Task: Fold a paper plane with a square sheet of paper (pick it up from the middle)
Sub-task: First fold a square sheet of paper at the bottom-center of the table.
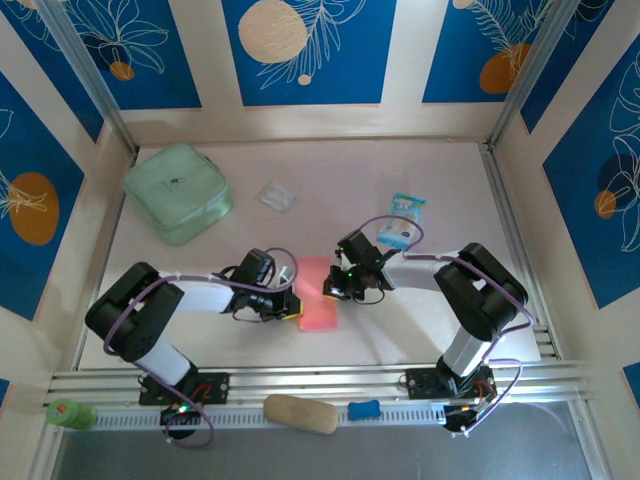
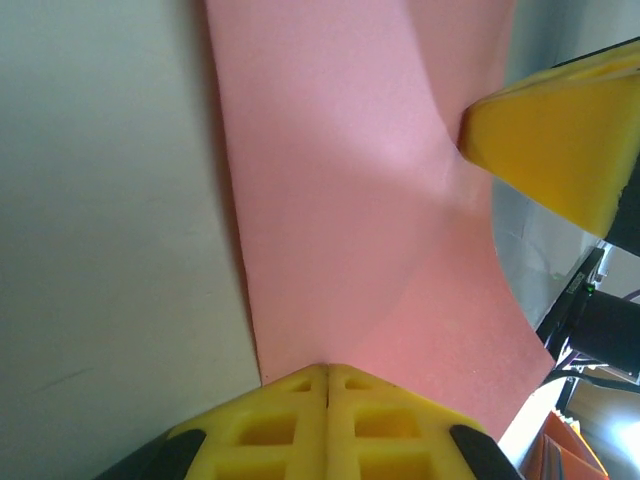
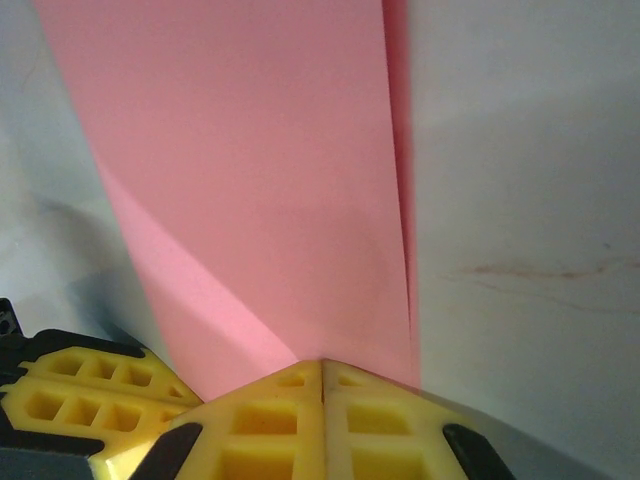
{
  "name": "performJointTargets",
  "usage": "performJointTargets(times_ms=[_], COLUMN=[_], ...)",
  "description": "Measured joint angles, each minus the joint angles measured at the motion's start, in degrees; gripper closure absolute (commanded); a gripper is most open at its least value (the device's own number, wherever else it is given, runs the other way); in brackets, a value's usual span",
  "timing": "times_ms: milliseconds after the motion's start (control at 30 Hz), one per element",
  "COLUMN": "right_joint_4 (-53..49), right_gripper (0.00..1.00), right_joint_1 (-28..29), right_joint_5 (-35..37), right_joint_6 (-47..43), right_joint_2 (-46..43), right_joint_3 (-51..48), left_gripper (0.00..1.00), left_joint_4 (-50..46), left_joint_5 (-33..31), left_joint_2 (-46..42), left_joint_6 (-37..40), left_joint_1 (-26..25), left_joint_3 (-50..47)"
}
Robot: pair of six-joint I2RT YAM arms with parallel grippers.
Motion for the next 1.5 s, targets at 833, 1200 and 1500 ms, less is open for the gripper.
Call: performJointTargets(times_ms=[833, 1200, 1500], right_joint_4=[-0.6, -0.5, -0.5], right_gripper=[1.00, 1.00, 1.00], right_joint_1=[0.0, 0.2, 0.2], right_joint_5=[0.0, -0.1, 0.0], right_joint_6=[0.2, 0.2, 0.2], right_joint_2=[-0.2, -0.2, -0.2], right_joint_3=[0.0, -0.1, -0.1], left_gripper=[1.00, 1.00, 1.00], left_joint_4=[-0.3, 0.0, -2.8], left_joint_5=[0.0, -1.4, -2.1], left_joint_2=[-2.4, -3.7, -10.3], left_joint_6=[-4.8, -0.9, -3.0], left_joint_1=[-3.1, -3.2, -3.8], left_joint_3=[-1.0, -3.0, -2.4])
